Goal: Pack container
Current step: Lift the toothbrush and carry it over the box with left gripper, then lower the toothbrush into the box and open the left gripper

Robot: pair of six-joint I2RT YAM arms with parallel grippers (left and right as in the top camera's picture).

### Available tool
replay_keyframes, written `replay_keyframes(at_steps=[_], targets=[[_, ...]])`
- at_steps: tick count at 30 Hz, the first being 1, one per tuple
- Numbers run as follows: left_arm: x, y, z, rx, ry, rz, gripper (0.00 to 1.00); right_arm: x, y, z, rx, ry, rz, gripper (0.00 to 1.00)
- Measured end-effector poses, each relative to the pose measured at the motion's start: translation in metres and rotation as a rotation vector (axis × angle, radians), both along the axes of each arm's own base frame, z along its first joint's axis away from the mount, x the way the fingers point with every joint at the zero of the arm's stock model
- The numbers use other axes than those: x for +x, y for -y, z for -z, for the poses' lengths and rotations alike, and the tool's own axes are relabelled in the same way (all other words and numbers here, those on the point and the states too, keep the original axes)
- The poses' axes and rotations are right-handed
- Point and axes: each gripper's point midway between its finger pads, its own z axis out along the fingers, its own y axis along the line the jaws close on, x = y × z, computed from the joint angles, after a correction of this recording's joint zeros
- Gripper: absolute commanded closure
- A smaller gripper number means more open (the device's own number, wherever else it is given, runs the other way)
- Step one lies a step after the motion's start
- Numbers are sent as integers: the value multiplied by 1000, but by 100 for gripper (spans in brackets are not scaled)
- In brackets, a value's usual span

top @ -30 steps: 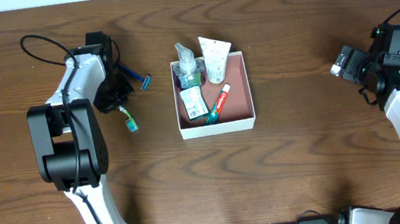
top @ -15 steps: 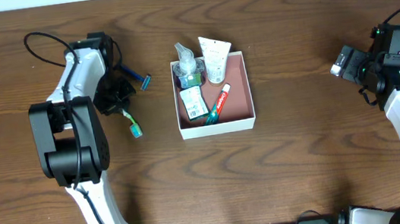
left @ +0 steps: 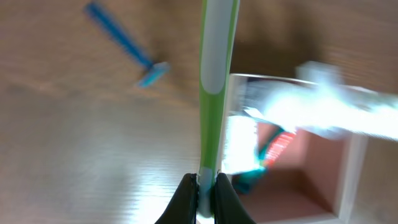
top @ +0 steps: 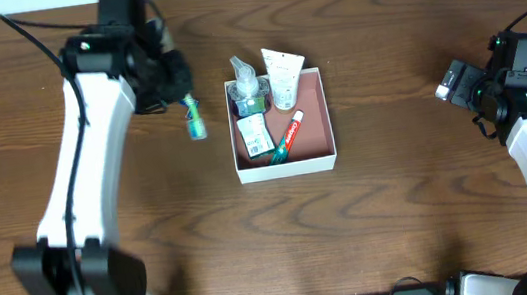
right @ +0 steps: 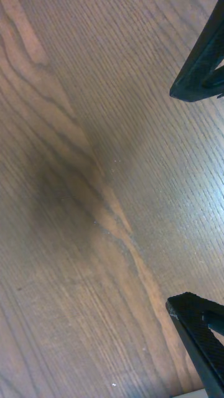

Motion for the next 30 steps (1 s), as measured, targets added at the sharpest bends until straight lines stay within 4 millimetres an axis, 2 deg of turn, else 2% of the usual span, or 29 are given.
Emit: replay_keyframes(at_steps=[3, 6, 11, 14, 18, 24, 27, 30], targets=[[-11, 37, -30, -17, 106, 117, 94, 0, 0, 0, 0, 0, 0, 1], [-22, 75, -50, -35, 188, 230, 94, 0, 0, 0, 0, 0, 0, 1], [-39, 135, -61, -69, 263, 389, 94, 0, 0, 0, 0, 0, 0, 1], [-48, 161, -62, -83, 281, 447, 94, 0, 0, 0, 0, 0, 0, 1], [-55, 186, -49, -62, 267, 471, 94, 0, 0, 0, 0, 0, 0, 1], [-60, 215, -6, 52, 218, 474, 94, 0, 0, 0, 0, 0, 0, 1], [-58, 220, 15, 138, 213, 442, 94, 0, 0, 0, 0, 0, 0, 1], [-52, 216, 28, 198, 209, 391, 94, 0, 0, 0, 0, 0, 0, 1]])
